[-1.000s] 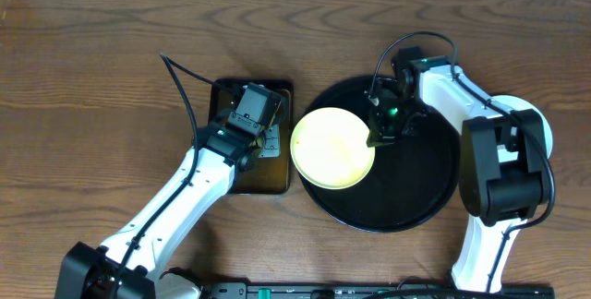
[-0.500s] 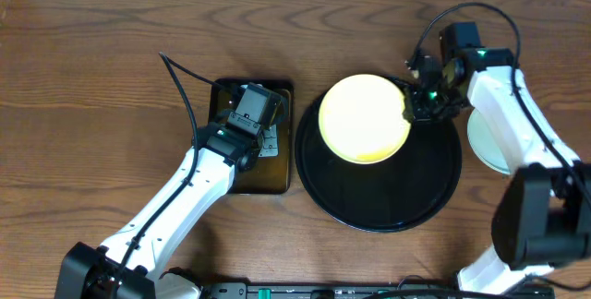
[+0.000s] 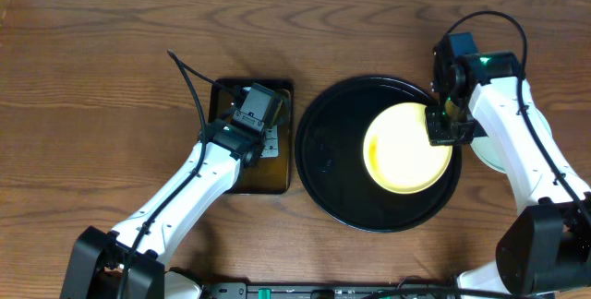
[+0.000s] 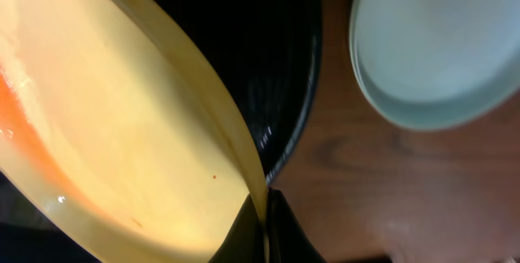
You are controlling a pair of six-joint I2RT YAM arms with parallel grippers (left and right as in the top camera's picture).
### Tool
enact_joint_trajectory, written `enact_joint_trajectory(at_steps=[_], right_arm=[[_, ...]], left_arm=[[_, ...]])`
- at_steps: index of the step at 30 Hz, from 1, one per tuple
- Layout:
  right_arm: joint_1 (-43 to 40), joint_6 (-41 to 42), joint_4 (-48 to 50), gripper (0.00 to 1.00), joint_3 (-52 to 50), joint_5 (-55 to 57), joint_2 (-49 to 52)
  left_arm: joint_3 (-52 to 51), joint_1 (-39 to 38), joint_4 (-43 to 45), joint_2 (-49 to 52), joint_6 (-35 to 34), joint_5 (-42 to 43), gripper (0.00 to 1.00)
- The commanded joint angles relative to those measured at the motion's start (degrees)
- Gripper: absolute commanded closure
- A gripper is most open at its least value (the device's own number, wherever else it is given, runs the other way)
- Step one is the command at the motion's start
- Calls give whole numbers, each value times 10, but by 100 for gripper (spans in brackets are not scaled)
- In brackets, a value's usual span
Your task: Clean dirty plates on tray and stack at the side
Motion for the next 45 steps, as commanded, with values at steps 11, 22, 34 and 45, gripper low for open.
enact_joint_trajectory(at_steps=[11, 22, 34, 45], right_arm=[[25, 92, 6, 99, 1, 103, -5], [98, 151, 63, 99, 1, 225, -5], [267, 216, 67, 99, 1, 476, -5], [287, 232, 68, 99, 1, 478, -5]], left_arm=[[-5, 4, 1, 2, 8, -11, 92], [-6, 4, 10, 2, 8, -11, 92], [-6, 4, 26, 2, 8, -11, 92], [-6, 4, 26, 2, 8, -11, 92]])
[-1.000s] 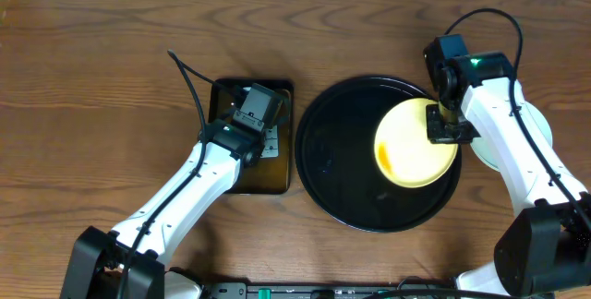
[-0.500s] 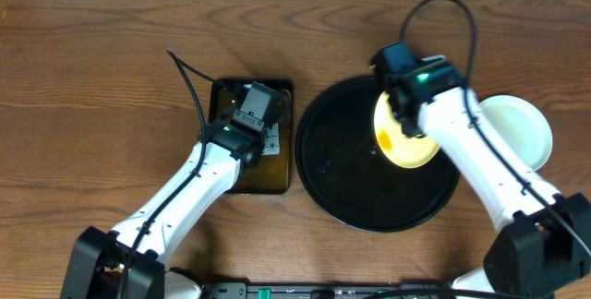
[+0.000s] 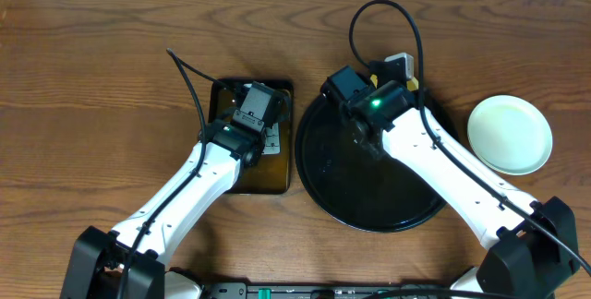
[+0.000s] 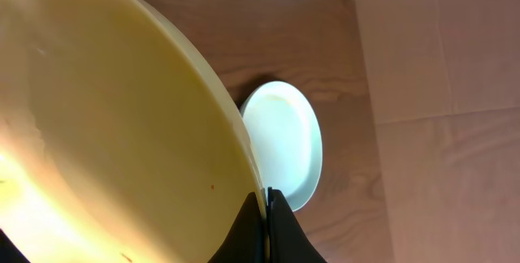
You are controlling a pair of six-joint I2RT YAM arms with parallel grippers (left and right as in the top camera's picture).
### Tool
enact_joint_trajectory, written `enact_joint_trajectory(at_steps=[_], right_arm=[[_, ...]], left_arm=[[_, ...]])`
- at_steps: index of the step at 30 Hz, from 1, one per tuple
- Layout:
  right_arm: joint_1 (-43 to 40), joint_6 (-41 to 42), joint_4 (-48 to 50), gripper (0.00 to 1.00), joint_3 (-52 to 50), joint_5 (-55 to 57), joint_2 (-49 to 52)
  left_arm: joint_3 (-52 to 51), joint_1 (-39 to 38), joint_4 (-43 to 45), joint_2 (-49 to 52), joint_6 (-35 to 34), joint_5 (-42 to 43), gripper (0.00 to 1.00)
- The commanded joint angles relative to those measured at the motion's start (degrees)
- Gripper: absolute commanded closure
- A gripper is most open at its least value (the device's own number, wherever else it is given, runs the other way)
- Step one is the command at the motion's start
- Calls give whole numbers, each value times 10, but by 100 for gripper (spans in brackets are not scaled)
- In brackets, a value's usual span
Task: Clean dirty plates on tray and stack at the side
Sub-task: 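Lift the yellow plate right and stack it on the blue plates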
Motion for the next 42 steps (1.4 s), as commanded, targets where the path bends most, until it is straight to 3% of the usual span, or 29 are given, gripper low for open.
enact_joint_trajectory(at_steps=[1, 10, 16, 32, 34, 36, 38, 39, 41, 42], right_arm=[[4, 22, 0, 99, 1, 30, -5], [-61, 55, 5, 99, 1, -13, -5], [-193, 55, 8, 99, 1, -103, -5], [-501, -42, 64, 99, 1, -345, -15], [-522, -58, 72, 99, 0, -358, -15], [-542, -81, 83, 99, 0, -387, -15], [-554, -91, 88, 98, 0, -402, -15], [-558, -91, 89, 93, 0, -401, -15], [-563, -91, 95, 66, 0, -409, -15], [-564, -91, 99, 60, 0, -422, -15]], left_arm=[[-5, 4, 1, 2, 8, -11, 92], [-5, 4, 3, 2, 13, -11, 92], [-5, 16, 30, 21, 71, -11, 92], [-5, 65, 71, 131, 74, -6, 91], [-5, 65, 73, 130, 74, -6, 85], [-5, 65, 73, 129, 74, -6, 72], [-3, 65, 70, 124, 74, -5, 49], [-2, 65, 66, 119, 74, -4, 44], [3, 65, 51, 101, 75, -5, 39], [7, 65, 40, 90, 75, -5, 37]])
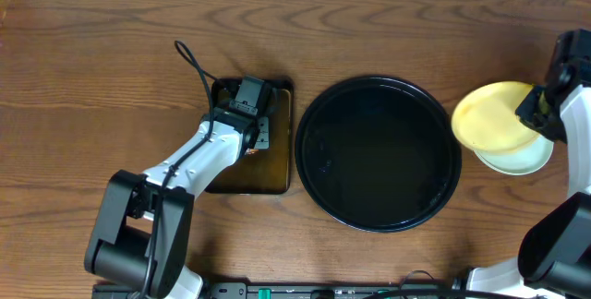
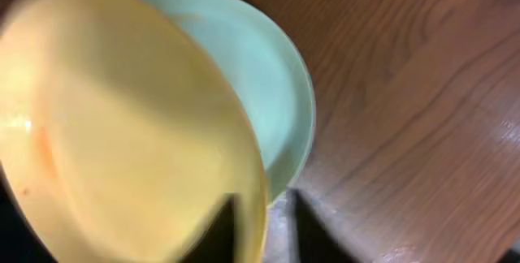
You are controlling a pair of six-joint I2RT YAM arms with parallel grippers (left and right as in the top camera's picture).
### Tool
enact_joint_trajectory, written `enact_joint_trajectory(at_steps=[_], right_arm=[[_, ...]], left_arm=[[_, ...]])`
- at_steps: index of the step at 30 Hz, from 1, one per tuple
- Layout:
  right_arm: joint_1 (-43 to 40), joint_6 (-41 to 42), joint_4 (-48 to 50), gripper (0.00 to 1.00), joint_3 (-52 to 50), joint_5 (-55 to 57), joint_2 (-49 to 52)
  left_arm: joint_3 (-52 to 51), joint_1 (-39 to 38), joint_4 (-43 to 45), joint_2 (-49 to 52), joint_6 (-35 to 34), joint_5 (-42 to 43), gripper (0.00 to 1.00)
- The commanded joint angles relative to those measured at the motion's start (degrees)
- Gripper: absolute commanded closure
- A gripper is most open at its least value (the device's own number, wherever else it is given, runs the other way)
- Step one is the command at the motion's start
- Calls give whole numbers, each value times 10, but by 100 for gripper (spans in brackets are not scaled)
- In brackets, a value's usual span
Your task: Clean dirty plates on tray and stack at the side
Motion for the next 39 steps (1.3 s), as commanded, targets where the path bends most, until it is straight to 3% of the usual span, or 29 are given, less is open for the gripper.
enact_joint_trajectory(at_steps=[1, 4, 7, 11, 13, 14, 15, 18, 24, 32, 39], right_arm=[[-6, -19, 7, 59, 0, -54, -15], [-5, -70, 8, 59, 0, -157, -15], [7, -161, -3, 58, 0, -313, -15], [36, -202, -35, 56, 0, -372, -15], [53, -216, -52, 54, 0, -370, -15], [62, -215, -62, 48, 0, -362, -15], [71, -211, -75, 30, 0, -348, -15], [82, -192, -104, 12, -2, -322, -17], [101, -168, -78, 3, -68, -284, -76], [144, -156, 42, 1, -257, -255, -323], [150, -125, 52, 1, -315, -235, -505]], left_arm=[[12, 1, -30, -49, 4, -3, 37], [13, 1, -61, -101, 3, -3, 27], [13, 1, -104, -161, 3, -3, 26], [13, 1, -143, -206, 3, -3, 25], [13, 1, -161, -216, -2, -3, 25], [13, 1, -175, -219, -10, -3, 25], [13, 2, -201, -221, -29, -2, 24], [13, 3, -239, -222, -37, 35, 24], [-1, 3, -271, -252, -40, 73, 24], [-43, 3, -280, -420, -70, 52, 24], [-79, 3, -263, -592, -96, 7, 23]])
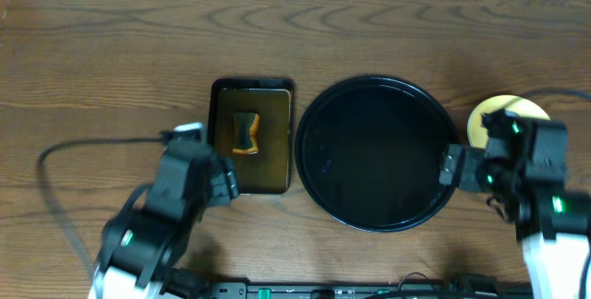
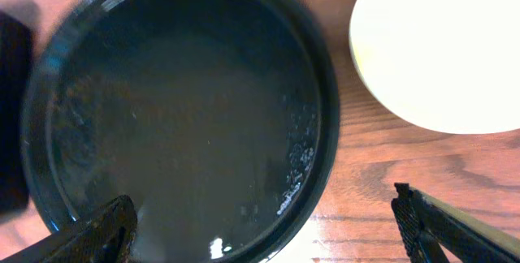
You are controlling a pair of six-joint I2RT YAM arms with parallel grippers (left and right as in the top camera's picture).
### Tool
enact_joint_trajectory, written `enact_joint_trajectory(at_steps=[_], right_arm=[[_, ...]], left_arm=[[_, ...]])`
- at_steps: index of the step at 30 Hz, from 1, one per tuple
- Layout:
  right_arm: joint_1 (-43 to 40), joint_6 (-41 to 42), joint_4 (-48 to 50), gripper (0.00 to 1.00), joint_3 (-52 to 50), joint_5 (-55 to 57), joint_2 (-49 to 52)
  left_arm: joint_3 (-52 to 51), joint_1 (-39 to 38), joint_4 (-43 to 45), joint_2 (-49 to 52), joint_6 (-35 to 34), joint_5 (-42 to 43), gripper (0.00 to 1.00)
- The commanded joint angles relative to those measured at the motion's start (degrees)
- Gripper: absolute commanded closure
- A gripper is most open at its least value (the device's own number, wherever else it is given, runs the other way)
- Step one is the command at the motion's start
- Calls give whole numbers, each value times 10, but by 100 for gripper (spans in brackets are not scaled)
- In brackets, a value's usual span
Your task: Clean dirty plates on tray and stack at the side
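Observation:
The round black tray point(image 1: 377, 154) holds no plates; its wet floor point(image 2: 179, 117) fills the right wrist view. A yellow plate point(image 1: 499, 117) lies right of the tray on the table and shows top right in the wrist view point(image 2: 447, 52). My right arm covers part of it from overhead. My right gripper point(image 1: 450, 166) hovers over the tray's right rim, open wide and holding nothing point(image 2: 264, 218). My left gripper point(image 1: 224, 185) is drawn back at the lower left, below the small rectangular tray; its jaws are unclear.
A small dark rectangular tray point(image 1: 272, 165) stands left of the round tray, with a brown sponge point(image 1: 244, 131) lying in it. The left arm's cable point(image 1: 92, 147) trails across the wood at the left.
My right gripper has let go of the yellow plate, which now lies at the right side, and stands open over the tray's rim. My left arm has drawn back from the sponge tray.
First my right gripper gripped the yellow plate's rim on the round tray while my left gripper stayed over the sponge. Then the plate was held up over the tray's left. Later it hung above the pale plate at the right, where it now lies released.

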Motion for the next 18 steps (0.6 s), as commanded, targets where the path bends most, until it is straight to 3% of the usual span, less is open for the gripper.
enact_joint_trajectory(at_steps=[1, 7, 18], right_arm=[[4, 23, -4, 1, -14, 15, -63], [4, 23, -5, 1, -14, 15, -117], [17, 23, -5, 1, -14, 16, -120]], left_arm=[[-10, 3, 3, -63, -17, -24, 23], [-10, 3, 0, -102, -17, -24, 23], [-10, 3, 0, -101, -17, -24, 23]])
